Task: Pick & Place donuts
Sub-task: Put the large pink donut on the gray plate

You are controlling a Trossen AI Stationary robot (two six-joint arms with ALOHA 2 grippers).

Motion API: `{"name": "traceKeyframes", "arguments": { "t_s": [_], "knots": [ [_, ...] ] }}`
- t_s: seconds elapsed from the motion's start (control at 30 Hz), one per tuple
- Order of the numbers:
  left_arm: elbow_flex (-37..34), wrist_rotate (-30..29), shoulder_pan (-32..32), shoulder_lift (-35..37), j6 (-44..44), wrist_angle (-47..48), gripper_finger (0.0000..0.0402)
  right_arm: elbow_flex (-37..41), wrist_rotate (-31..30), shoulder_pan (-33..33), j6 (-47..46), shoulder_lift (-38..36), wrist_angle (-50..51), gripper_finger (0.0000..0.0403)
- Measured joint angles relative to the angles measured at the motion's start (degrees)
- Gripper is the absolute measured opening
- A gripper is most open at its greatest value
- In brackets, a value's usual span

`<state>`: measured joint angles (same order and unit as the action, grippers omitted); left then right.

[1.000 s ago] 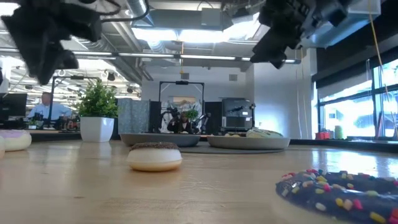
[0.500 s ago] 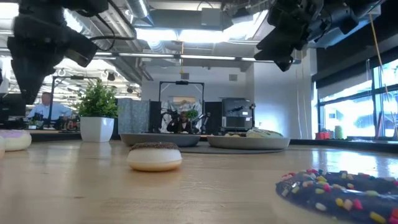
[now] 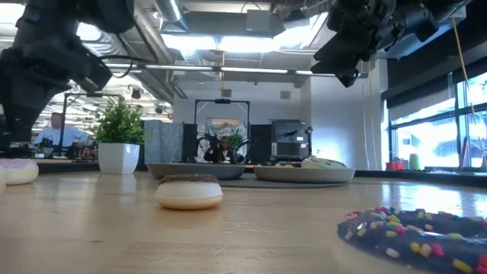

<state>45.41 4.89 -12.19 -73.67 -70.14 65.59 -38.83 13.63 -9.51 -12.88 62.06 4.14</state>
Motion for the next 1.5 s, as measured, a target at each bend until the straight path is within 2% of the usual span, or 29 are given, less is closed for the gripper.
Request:
{"name": "traceKeyframes", "arguments": {
  "t_s": [0.3, 0.73, 1.17, 1.3, 1.5],
  "knots": [
    [-0.02, -0.44, 0.0, -5.88, 1.23, 1.95, 0.0127, 0.0, -0.03, -0.01, 0.07, 0.02, 0.0, 0.0142],
    [-0.02, -0.1, 0.02, -15.07, -2.2, 1.91, 0.0127, 0.0, -0.07, -0.01, 1.22, 0.02, -0.04, 0.0142],
    [-0.02, 0.13, 0.04, -18.89, 0.91, -1.32, 0.0125, 0.0, -0.07, -0.01, 1.22, 0.02, -0.04, 0.0142],
    [-0.03, 0.15, 0.04, -19.0, 1.01, -1.9, 0.0104, 0.0, -0.07, 0.0, 1.22, 0.02, -0.03, 0.0142],
    [-0.02, -0.25, 0.02, -19.0, 1.25, -1.83, 0.0048, 0.0, -0.08, -0.01, 1.2, 0.02, -0.03, 0.0142]
  ]
}}
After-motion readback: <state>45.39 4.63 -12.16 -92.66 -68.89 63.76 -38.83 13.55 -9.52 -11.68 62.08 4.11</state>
